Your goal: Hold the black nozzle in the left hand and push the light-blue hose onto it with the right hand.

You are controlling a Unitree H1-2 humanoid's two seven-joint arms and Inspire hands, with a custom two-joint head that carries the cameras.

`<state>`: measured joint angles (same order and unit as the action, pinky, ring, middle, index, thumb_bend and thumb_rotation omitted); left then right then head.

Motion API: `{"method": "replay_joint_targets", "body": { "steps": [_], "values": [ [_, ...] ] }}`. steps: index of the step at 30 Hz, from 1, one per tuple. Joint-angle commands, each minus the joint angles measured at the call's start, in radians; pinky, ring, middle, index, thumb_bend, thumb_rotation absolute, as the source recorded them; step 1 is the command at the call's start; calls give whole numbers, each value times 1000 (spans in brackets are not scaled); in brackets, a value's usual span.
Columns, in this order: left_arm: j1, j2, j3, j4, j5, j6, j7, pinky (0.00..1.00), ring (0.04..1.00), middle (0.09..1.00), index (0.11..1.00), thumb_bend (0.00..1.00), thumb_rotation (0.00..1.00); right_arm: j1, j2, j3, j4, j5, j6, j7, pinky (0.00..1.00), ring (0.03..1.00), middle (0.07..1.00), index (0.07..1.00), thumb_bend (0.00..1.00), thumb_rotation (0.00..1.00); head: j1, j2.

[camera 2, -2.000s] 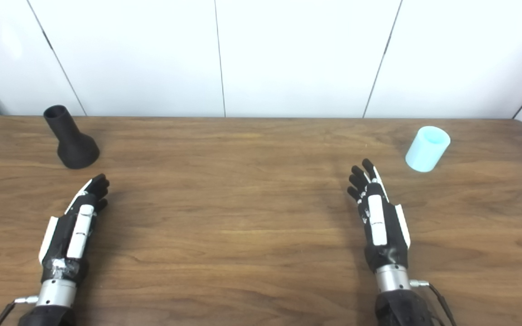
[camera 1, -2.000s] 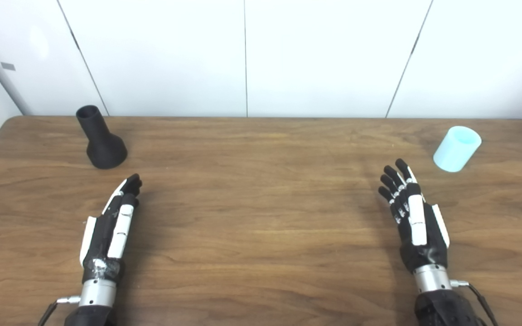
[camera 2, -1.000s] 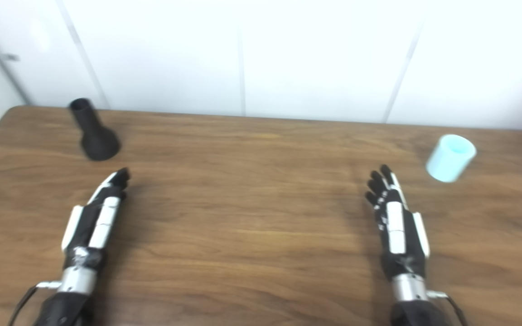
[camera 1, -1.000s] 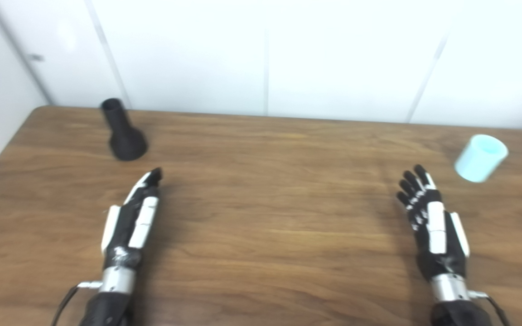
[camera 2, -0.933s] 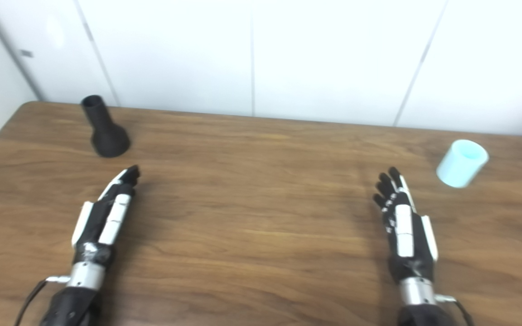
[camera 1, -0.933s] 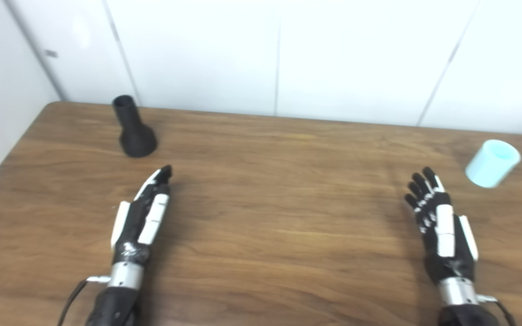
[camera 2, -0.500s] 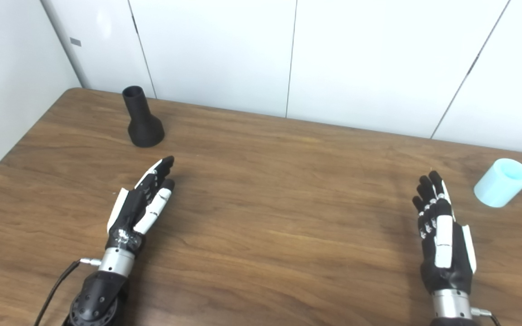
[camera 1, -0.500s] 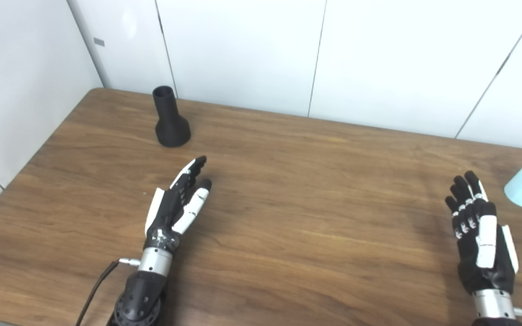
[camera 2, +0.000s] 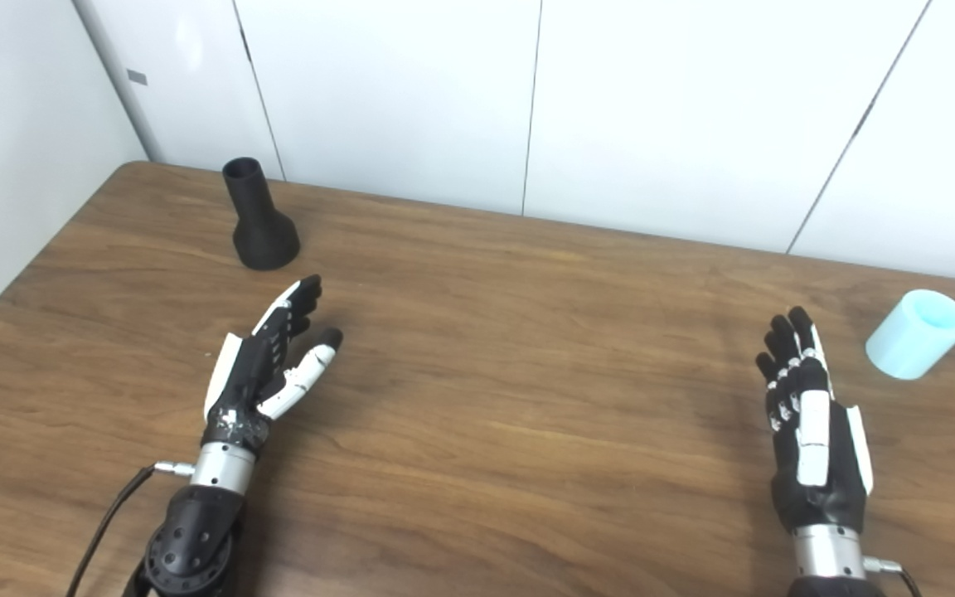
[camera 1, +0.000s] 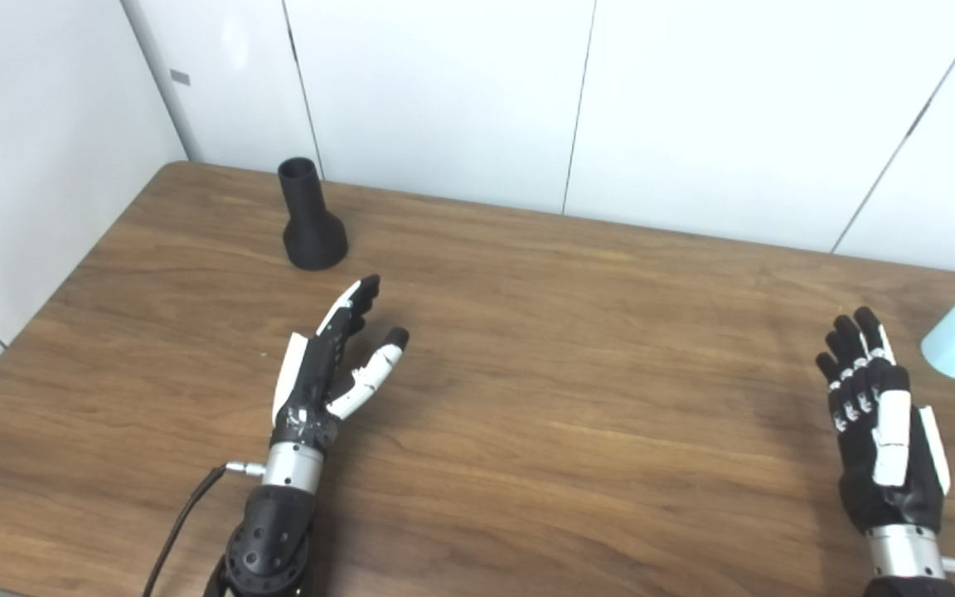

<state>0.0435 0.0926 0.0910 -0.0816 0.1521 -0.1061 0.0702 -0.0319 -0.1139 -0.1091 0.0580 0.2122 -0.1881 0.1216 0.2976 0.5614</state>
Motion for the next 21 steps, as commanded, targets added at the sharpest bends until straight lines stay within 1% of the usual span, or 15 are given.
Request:
{"method": "replay_joint_targets", "body": {
  "steps": [1, 3, 5, 6, 9, 10, 11, 12, 13, 16, 19, 21],
  "values": [
    [42, -18, 4, 44, 17, -10, 35, 914, 923, 903, 913, 620, 410, 57, 8, 1, 111, -4, -29, 7, 968, 972, 966, 973, 519, 965, 2, -6],
    [36, -9, 18, -4, 50, 28, 50, 905, 914, 899, 915, 636, 376, 60, 11, 0, 106, -1, -21, 6, 966, 971, 964, 971, 512, 975, 3, -12],
    [21, 2, 34, -49, 80, 73, 63, 853, 886, 890, 909, 671, 342, 63, 15, 0, 98, 4, -8, 4, 971, 976, 961, 968, 514, 956, 3, -12],
    [13, 9, 42, -66, 92, 92, 67, 839, 877, 884, 905, 682, 325, 64, 16, 0, 96, 4, -5, 2, 969, 977, 961, 969, 509, 957, -3, -20],
    [-20, 33, 67, -96, 91, 117, 67, 831, 869, 880, 903, 709, 275, 65, 18, -1, 99, 6, -9, 4, 964, 979, 958, 967, 508, 946, -3, -20],
    [-33, 43, 75, -100, 91, 119, 68, 855, 874, 881, 902, 728, 263, 65, 17, 0, 100, 5, -9, 4, 965, 983, 962, 969, 504, 946, -7, -29],
    [-42, 49, 81, -101, 92, 120, 68, 877, 877, 877, 901, 744, 266, 65, 17, 0, 102, 4, -9, 3, 965, 984, 963, 969, 502, 948, -7, -33],
    [-55, 57, 88, -109, 103, 138, 71, 888, 878, 875, 900, 751, 267, 65, 17, -1, 104, 4, -10, 3, 965, 984, 963, 969, 502, 949, -7, -33],
    [-67, 64, 95, -117, 113, 157, 72, 883, 871, 865, 892, 785, 288, 65, 16, -1, 105, 2, -11, 3, 969, 985, 964, 970, 502, 947, -7, -33],
    [-92, 78, 106, -136, 120, 198, 71, 866, 869, 861, 889, 814, 303, 65, 13, -2, 110, 0, -16, 5, 965, 984, 965, 971, 500, 955, -5, -34],
    [-117, 102, 112, -136, 132, 202, 75, 825, 860, 862, 889, 805, 295, 64, 12, -3, 118, 4, -29, 11, 968, 980, 962, 968, 503, 945, -4, -40],
    [-133, 113, 118, -133, 132, 206, 77, 815, 862, 865, 891, 802, 297, 64, 9, -2, 124, -1, -36, 12, 969, 984, 968, 971, 509, 947, -3, -42]
  ]
}}
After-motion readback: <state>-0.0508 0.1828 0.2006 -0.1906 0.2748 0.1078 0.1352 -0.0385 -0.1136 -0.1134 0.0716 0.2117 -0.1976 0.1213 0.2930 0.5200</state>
